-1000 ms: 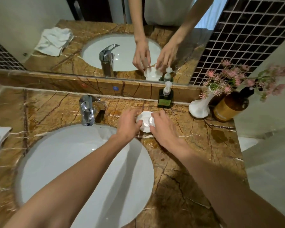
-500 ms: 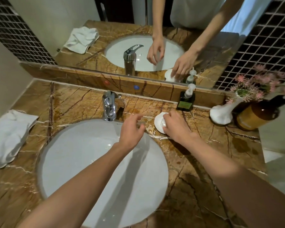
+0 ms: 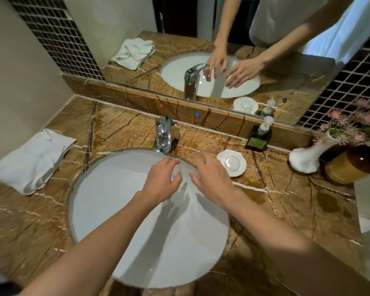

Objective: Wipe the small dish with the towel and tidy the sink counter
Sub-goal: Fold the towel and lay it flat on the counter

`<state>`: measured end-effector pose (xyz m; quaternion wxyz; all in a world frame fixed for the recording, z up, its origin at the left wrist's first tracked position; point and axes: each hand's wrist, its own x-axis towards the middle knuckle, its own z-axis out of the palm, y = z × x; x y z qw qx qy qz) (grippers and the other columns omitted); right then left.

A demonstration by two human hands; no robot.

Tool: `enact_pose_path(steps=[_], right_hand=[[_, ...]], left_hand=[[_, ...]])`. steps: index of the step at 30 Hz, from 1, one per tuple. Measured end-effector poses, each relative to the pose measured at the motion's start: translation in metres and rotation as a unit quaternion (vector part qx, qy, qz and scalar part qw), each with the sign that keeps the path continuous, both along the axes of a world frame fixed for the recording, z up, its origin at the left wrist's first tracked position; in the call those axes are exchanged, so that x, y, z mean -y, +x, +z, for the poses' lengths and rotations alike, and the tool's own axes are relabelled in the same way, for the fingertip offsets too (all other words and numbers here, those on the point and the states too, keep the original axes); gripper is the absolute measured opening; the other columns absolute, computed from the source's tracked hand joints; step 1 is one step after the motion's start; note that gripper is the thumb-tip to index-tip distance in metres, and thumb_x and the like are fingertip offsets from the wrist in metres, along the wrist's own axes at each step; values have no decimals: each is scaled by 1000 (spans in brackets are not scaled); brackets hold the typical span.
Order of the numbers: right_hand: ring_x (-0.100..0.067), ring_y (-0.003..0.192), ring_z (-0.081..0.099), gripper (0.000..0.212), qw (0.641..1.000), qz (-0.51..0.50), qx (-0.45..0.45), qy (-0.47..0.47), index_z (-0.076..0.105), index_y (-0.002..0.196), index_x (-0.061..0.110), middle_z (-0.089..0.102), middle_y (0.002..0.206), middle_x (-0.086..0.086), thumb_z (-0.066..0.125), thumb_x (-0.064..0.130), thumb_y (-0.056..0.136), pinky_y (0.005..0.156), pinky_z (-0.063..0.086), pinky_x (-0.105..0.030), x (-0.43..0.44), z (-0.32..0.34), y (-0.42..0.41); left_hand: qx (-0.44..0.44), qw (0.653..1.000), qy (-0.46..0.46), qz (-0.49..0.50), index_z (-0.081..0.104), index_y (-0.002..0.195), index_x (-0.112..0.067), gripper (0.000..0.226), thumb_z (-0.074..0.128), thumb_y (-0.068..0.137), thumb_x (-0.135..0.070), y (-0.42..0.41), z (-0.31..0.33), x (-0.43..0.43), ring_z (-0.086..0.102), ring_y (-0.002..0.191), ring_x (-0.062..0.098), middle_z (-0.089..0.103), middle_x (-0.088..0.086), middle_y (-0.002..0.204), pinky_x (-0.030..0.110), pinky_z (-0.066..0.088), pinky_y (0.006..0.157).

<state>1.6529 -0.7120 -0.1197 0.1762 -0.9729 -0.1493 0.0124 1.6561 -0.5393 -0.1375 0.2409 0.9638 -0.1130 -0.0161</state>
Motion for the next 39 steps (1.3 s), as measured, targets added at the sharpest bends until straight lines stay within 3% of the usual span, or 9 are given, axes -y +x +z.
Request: enact_pose_path(steps=[7,12,17,20,24,28,33,39], right_hand=[[-35,139,29,59,994,103,-43,-18,33,145,10,34,150,-21,53,34,95,113,26,-42,-100,-12,-24],[-36,139,29,59,986,161,-38,-36,32,144,8,32,150,-24,53,33,95,113,25,-41,-178,-13,-39],[-37,139,29,60,980,187,-31,-52,32,144,6,32,150,-26,54,31,94,112,28,-40,-261,-5,-50],[-36,138,32,58,982,174,-51,-44,33,144,9,33,149,-24,53,31,95,106,38,-41,-303,1,-54],[-35,132,38,53,984,160,-66,-41,36,141,11,33,148,-20,53,30,95,90,49,-41,-347,8,-53],[-31,117,48,44,983,170,-65,-28,42,131,14,46,128,-13,56,29,91,82,49,-39,-378,13,-40],[-33,118,50,50,983,170,-61,-9,42,134,12,48,132,-15,58,31,90,93,48,-42,-411,18,-1],[-34,132,40,62,986,148,-72,11,34,143,8,41,145,-18,57,36,92,108,35,-41,-444,12,57]], left_hand=[[-16,990,130,43,47,133,-14,53,54,85,-37,-51,5,-101,37,132,31,43,17,142,45,30,105],[-32,980,147,127,41,137,-17,56,50,87,-41,-85,16,-189,29,136,31,36,14,148,44,24,110],[-8,976,147,161,46,131,-20,51,45,85,-41,-116,34,-275,40,128,27,46,9,139,47,33,105],[-7,975,122,185,49,126,-19,44,45,86,-37,-130,43,-316,43,123,28,49,10,135,46,35,101],[-44,969,109,216,43,134,-18,52,43,87,-39,-135,46,-362,33,134,27,39,10,146,51,28,109],[-52,968,94,228,38,139,-18,56,41,87,-41,-123,44,-392,32,135,26,36,9,149,50,28,110],[-78,963,75,248,31,142,-19,57,41,91,-42,-90,38,-417,27,137,29,28,12,152,48,23,113],[-98,962,85,241,29,144,-18,49,37,97,-31,-42,28,-441,24,139,28,26,13,153,40,22,114]])
